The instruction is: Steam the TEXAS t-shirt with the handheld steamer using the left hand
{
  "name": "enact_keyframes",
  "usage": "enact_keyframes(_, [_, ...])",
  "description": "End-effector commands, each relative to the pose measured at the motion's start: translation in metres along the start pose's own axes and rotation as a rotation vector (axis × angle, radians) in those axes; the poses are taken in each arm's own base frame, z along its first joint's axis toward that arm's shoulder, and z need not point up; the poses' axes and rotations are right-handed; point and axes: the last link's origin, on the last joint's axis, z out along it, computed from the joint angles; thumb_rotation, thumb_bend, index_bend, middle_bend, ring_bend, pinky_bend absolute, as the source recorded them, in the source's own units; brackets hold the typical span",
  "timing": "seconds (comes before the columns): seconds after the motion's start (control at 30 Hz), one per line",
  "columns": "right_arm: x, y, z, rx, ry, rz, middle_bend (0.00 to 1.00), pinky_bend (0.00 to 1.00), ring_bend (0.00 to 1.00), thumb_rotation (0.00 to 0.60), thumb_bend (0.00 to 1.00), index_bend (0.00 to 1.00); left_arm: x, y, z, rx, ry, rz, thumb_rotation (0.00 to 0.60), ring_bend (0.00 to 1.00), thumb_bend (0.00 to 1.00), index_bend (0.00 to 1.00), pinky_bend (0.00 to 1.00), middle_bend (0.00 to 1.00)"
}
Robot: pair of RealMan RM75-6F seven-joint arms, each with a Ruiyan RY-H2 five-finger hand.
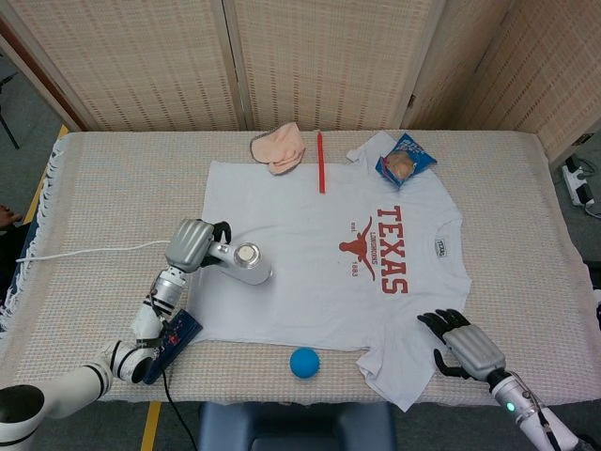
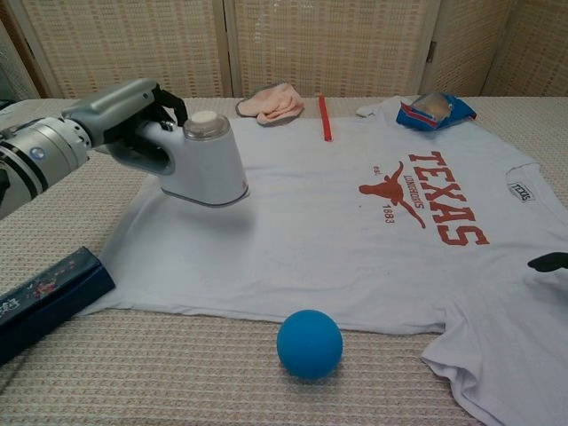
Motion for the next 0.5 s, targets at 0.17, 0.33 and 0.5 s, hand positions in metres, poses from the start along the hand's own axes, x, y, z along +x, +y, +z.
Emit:
enact_keyframes(0.17, [-0.008,-0.002,0.011,0.025,-0.005,0.012,0.06,0.0,0.0,0.365,0.73,0.0,-0.032,0.02,0.014,-0.006,-0.043,0.065,0.6,0.76,0.27,0.85,0.65,0.93])
enact_keyframes(0.33, [-0.01,-0.002,0.012,0.028,-0.003,0.015,0.06,0.0,0.0,0.366,0.73,0.0,-0.046,0.024,0.016,-0.003,-0.047,0.105,0.6,0.76,0.27,0.85,0.65,0.93])
enact_keyframes(0.5, [-0.011,-0.002,0.012,0.024,-0.005,0.016,0.06,0.0,0.0,0.365,0.74,0.0,-0.056,0.018,0.015,0.004,-0.053,0.152,0.6,0.76,0.27,0.85,0.66,0.93])
